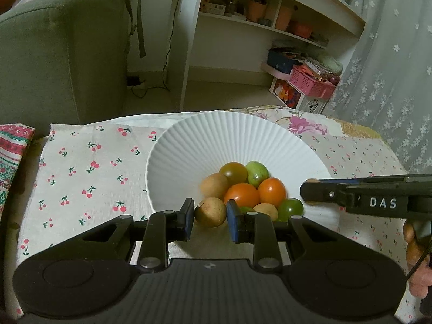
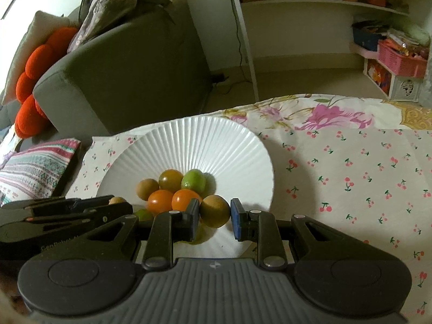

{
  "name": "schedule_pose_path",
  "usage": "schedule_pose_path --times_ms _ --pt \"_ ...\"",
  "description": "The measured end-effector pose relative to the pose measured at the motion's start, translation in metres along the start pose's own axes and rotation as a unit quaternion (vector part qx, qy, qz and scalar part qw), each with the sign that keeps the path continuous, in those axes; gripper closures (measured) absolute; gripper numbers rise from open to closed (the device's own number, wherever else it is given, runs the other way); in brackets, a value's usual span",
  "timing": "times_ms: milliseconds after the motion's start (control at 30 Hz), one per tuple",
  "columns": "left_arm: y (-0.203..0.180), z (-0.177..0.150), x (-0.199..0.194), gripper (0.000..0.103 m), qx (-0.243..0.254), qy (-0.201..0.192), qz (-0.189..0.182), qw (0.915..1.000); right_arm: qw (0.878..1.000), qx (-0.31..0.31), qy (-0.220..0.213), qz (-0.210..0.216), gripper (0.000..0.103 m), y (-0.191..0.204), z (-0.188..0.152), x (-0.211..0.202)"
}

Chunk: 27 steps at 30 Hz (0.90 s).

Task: Organize fruits
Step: 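Open the right gripper over the plate while the left lowers its tan fruit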

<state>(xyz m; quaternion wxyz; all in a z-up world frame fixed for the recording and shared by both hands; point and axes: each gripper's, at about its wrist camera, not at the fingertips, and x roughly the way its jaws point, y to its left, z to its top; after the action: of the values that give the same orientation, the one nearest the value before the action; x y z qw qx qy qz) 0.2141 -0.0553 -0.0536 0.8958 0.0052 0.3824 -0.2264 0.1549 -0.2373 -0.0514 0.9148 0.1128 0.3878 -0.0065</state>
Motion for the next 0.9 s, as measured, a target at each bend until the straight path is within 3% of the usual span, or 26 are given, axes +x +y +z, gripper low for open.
schedule_pose_path --times_ms 533,900 --pt "0.003 -0.002 -0.010 0.074 -0.019 0.000 -0.006 0.9998 1.000 0.024 -0.005 0.001 0.078 -0.005 0.003 -0.005" --pt "0.009 0.002 -0.030 0.061 -0.049 -0.013 0.007 0.9987 0.998 0.061 -0.024 0.004 0.078 -0.015 0.008 -0.013"
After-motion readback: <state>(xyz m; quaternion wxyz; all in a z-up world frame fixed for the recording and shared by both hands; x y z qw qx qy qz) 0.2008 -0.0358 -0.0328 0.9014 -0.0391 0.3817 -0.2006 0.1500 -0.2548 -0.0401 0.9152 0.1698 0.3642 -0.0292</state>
